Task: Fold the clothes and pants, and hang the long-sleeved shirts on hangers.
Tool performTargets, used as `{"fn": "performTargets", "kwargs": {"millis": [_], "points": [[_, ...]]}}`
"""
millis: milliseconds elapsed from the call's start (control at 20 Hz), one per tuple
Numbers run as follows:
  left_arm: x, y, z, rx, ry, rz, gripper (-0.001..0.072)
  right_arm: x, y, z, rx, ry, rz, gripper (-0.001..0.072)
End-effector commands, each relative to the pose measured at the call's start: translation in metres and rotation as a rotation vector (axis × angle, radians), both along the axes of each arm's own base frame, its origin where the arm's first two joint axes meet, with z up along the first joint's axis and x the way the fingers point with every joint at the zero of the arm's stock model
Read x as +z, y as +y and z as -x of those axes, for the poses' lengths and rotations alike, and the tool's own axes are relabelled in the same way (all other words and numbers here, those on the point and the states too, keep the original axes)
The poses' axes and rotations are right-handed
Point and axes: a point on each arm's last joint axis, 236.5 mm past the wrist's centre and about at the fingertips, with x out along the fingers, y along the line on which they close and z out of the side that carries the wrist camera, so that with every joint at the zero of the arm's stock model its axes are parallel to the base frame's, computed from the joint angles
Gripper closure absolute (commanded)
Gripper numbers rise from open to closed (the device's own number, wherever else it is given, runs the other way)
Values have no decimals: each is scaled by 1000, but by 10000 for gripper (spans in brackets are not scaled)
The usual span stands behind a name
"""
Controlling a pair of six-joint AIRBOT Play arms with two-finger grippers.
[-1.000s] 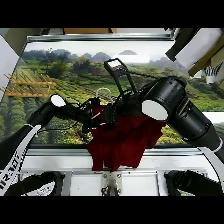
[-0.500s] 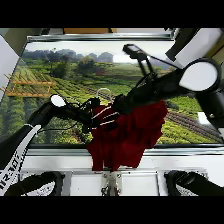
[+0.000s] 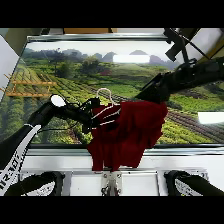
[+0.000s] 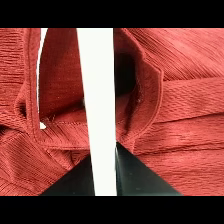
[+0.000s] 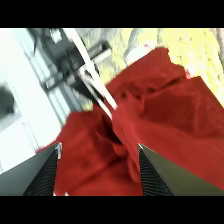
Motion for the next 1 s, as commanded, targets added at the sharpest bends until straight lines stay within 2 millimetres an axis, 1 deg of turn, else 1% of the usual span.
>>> {"fn": "performTargets", "kwargs": {"millis": [0,50,100,200,300,400,600,700,800,950], "points": [[0,0,0,0,0,0,686,-20,-50,2,80,-62,-99,179],[0,0,0,0,0,0,686,-37,-67,-2,55,-69,-103,179],[0,0,0,0,1,0,686,-50,-79,-3,55,-92,-106,179],[0,0,0,0,0,1,686,-73,-96,-5,76,-154,-111,179],[0,0,0,0,1,1,686,-87,-102,-9,71,-138,-132,179],[0,0,0,0,0,1,685,-98,-103,-14,90,-123,-148,180],[0,0,0,0,1,1,686,-121,-95,-15,156,-64,-192,179],[0,0,0,0,1,1,686,-123,-82,-15,202,-73,-230,179],[0,0,0,0,1,1,686,-120,-68,-16,234,-88,-278,179],[0,0,0,0,0,1,686,-125,-55,-15,263,-70,-293,179]]}}
